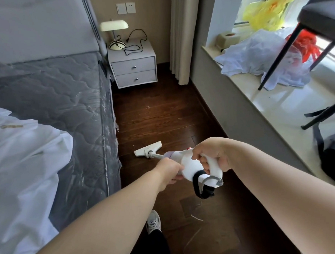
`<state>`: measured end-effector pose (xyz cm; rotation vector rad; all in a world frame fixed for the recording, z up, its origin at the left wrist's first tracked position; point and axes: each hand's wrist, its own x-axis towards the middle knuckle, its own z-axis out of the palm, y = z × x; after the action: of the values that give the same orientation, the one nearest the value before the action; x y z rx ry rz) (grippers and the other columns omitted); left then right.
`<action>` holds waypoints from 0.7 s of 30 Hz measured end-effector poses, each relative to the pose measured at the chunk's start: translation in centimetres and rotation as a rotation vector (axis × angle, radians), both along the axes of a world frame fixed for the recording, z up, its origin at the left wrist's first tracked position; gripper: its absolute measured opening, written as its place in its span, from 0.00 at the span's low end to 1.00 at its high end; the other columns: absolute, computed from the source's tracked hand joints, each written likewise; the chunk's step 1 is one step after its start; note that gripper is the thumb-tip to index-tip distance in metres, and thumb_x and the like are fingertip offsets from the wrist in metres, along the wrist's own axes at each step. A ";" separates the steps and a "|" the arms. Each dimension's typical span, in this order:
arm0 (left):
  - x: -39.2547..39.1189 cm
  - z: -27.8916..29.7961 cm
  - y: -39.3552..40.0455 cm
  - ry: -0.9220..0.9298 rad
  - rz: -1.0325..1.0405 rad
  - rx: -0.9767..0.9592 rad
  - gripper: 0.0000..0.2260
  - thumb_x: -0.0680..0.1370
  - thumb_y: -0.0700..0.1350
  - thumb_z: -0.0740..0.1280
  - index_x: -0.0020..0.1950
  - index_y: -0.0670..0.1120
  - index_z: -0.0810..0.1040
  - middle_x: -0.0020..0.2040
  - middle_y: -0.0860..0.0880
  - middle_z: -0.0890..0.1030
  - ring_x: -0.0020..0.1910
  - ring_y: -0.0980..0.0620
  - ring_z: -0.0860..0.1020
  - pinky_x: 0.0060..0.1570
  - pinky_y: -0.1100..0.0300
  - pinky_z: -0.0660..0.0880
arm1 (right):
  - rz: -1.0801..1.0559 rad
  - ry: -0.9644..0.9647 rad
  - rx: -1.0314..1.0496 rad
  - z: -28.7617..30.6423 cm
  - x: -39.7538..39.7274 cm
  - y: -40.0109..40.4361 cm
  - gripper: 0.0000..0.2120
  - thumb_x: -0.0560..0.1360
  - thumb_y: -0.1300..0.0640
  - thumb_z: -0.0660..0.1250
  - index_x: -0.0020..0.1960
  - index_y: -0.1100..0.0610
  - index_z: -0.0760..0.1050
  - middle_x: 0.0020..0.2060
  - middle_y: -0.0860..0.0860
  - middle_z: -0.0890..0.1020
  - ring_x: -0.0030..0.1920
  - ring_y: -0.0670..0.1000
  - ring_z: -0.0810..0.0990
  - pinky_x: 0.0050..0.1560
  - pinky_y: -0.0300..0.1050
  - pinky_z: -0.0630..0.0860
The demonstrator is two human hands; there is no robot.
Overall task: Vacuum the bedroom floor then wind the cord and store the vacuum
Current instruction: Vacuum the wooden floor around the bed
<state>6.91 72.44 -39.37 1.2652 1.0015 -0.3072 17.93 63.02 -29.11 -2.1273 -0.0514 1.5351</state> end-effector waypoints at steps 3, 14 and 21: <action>-0.6 0.1 0.9 -0.003 0.042 0.034 0.19 0.79 0.40 0.65 0.69 0.51 0.69 0.62 0.45 0.76 0.53 0.48 0.79 0.39 0.61 0.75 | -0.008 0.029 0.026 -0.4 -0.6 1.2 0.11 0.77 0.61 0.61 0.36 0.59 0.69 0.23 0.51 0.67 0.27 0.50 0.64 0.34 0.42 0.67; 2.2 -2.4 11.0 0.032 0.053 0.146 0.19 0.78 0.45 0.67 0.68 0.47 0.70 0.62 0.44 0.76 0.61 0.45 0.76 0.64 0.47 0.73 | -0.161 0.049 0.064 -2.4 1.5 11.3 0.10 0.77 0.62 0.61 0.38 0.58 0.71 0.26 0.52 0.69 0.28 0.49 0.66 0.34 0.41 0.67; 6.5 -2.7 22.3 0.028 0.035 0.160 0.21 0.78 0.45 0.66 0.71 0.48 0.69 0.65 0.45 0.74 0.63 0.44 0.73 0.66 0.46 0.71 | -0.260 0.055 0.106 -3.3 4.8 22.4 0.12 0.78 0.63 0.60 0.36 0.58 0.68 0.25 0.51 0.66 0.26 0.49 0.63 0.32 0.41 0.63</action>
<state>13.42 94.70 -42.11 1.3891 1.0881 -0.2223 22.73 85.38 -32.39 -1.9235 0.1540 1.4051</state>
